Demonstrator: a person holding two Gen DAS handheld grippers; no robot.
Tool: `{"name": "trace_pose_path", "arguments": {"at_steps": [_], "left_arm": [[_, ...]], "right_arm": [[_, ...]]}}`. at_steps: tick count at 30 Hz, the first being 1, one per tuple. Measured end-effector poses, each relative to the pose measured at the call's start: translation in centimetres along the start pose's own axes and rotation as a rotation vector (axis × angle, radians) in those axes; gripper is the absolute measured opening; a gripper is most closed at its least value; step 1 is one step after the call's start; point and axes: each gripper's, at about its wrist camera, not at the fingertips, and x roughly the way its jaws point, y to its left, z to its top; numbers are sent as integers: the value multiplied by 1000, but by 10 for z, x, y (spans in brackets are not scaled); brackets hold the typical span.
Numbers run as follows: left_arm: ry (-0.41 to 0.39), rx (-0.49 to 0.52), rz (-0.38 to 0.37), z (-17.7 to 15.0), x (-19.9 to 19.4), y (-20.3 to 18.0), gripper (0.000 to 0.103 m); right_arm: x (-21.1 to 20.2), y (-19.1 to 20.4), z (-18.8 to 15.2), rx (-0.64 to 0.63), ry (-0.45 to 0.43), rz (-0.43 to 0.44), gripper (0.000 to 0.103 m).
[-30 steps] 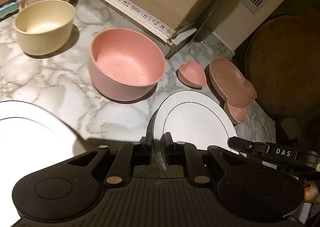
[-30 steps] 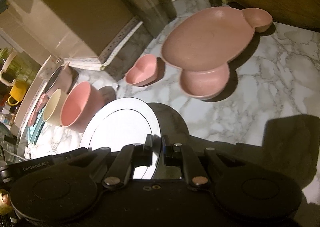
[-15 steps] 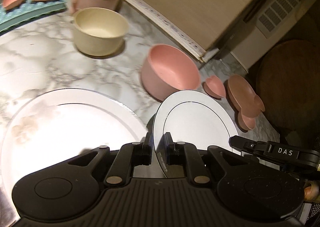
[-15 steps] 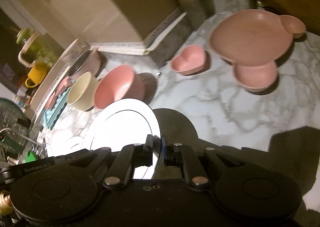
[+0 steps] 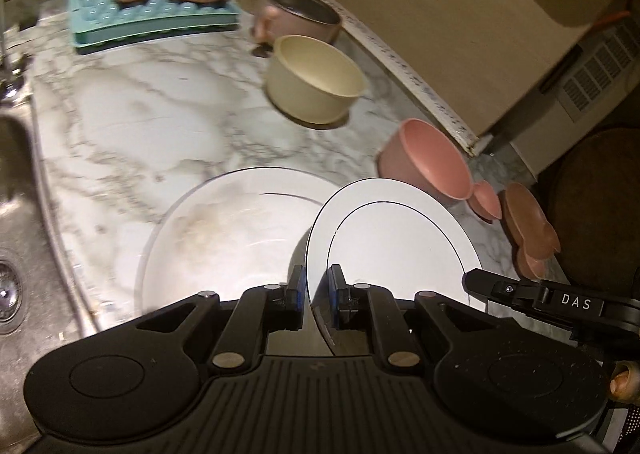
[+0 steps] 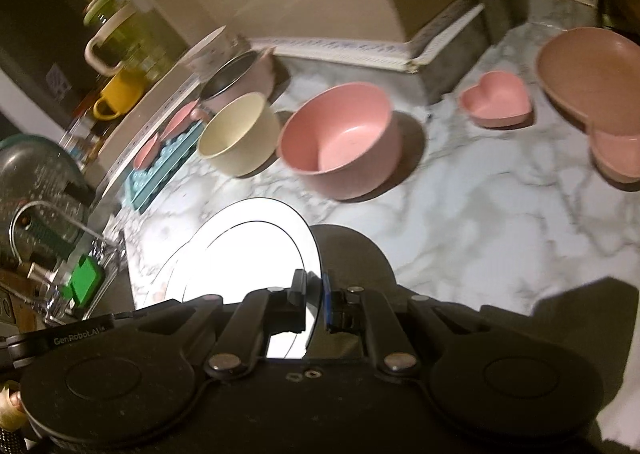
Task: Organize plates and bowls
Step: 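Carry the small white plate and lower it onto the large plate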
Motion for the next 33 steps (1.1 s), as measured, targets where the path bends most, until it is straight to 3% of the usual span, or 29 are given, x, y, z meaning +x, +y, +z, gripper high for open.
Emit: {"name": "trace_pose_path", "arguments": {"at_steps": [12, 33], "left_arm": [[6, -40, 63, -10, -10, 46, 11], [58, -17, 76, -13, -1, 52, 11]], "right_arm": [[37, 40, -18, -60, 72, 19, 7], [54, 45, -24, -59, 96, -16, 7]]}}
